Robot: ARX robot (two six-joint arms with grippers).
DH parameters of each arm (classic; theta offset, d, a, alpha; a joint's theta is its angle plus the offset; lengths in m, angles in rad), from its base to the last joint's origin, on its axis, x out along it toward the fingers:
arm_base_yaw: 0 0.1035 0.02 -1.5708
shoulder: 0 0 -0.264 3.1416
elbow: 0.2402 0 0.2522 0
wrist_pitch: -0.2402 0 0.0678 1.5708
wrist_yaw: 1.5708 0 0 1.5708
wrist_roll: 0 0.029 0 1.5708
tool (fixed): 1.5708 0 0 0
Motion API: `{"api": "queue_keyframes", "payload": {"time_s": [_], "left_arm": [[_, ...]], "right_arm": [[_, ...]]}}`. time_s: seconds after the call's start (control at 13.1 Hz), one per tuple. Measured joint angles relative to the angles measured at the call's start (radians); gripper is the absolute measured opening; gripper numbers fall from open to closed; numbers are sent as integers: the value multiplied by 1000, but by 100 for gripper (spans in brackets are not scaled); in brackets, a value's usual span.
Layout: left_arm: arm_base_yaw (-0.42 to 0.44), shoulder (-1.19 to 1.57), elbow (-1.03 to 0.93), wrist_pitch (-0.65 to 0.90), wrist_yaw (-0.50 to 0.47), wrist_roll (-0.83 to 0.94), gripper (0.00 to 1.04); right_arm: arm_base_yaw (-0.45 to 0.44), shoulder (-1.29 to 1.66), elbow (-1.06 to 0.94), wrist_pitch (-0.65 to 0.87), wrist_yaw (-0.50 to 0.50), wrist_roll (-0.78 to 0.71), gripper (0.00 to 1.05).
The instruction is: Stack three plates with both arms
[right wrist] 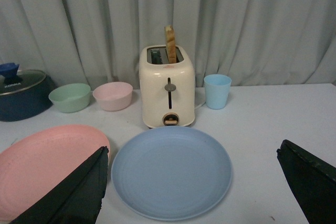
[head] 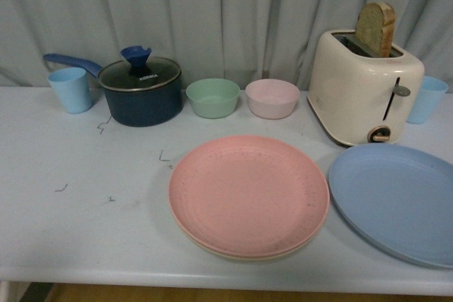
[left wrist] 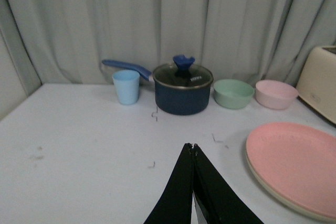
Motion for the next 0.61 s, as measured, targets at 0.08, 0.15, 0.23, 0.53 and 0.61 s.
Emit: {"api": "queue_keyframes", "payload": {"time_s": [0.08, 0.15, 0.23, 0.53, 0.61], "left_arm": [[0, 0, -2, -7, 1, 0, 2], [0, 0, -2, -1, 1, 0, 2], [0, 0, -2, -3, 1, 0, 2], [0, 0, -2, -3, 1, 0, 45], [0, 0, -2, -3, 1, 0, 60]], "right_arm": [[0, 0, 0, -2, 0, 0, 98], [0, 0, 0, -1, 0, 0, 98], [0, 0, 0, -1, 0, 0, 98], [0, 0, 0, -1, 0, 0, 98], [0, 0, 0, -1, 0, 0, 98]]}}
